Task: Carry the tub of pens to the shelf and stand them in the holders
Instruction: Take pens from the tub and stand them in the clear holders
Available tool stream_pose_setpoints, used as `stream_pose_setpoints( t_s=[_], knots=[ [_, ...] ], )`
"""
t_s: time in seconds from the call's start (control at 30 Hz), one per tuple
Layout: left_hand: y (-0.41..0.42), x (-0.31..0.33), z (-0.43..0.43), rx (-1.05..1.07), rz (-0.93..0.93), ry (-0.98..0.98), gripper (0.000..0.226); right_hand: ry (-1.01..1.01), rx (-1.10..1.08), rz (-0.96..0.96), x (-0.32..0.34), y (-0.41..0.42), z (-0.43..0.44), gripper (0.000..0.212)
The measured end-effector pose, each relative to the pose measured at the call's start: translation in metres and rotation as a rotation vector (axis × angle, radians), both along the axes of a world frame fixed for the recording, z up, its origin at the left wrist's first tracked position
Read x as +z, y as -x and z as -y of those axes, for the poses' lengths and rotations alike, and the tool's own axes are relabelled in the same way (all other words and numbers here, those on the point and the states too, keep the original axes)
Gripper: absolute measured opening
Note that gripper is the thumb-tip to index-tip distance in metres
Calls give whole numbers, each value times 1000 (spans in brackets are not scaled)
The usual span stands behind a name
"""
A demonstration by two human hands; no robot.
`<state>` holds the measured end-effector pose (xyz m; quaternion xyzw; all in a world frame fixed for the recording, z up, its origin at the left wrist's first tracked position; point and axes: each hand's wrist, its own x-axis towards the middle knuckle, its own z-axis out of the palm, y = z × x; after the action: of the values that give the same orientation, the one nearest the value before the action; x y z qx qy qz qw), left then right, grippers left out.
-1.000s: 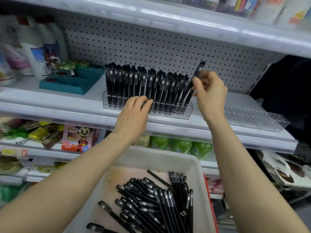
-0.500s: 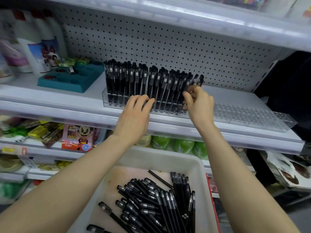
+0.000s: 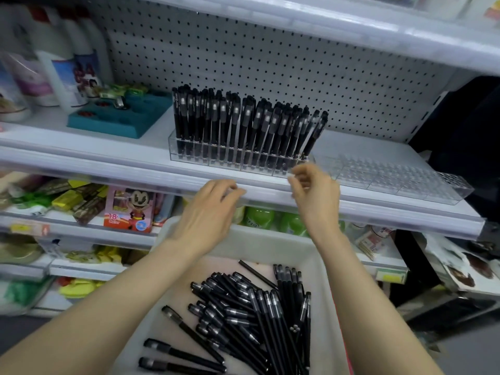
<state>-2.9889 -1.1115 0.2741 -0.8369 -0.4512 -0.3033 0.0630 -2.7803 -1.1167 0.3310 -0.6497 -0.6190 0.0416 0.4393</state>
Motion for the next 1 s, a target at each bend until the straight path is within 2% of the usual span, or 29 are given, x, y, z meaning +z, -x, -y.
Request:
stream_pose_setpoints(
  t_s=[0.23, 0.47, 0.6, 0.77, 0.83, 0.93, 1.0],
  knots=[
    [15, -57, 20, 59, -84, 108, 42, 451, 202, 241, -83, 23, 38, 5],
    [15, -72, 17, 63, -110, 79, 57, 769, 260, 723, -106, 26, 50, 19],
    [15, -72, 17, 59, -126, 71, 62, 757, 264, 776, -108, 30, 50, 20],
    [14, -57, 22, -74, -136, 62, 70, 604, 306, 571, -91, 34, 49, 16],
    [10, -47, 23, -132, -189, 27, 60, 546, 326, 510, -82, 36, 48, 17],
    [5, -38, 21, -170, -239, -37, 24, 450, 353, 445, -65, 37, 47, 18],
    [4, -37, 18, -149, -232, -56, 12, 420, 343, 453, -53, 34, 45, 17]
  ],
)
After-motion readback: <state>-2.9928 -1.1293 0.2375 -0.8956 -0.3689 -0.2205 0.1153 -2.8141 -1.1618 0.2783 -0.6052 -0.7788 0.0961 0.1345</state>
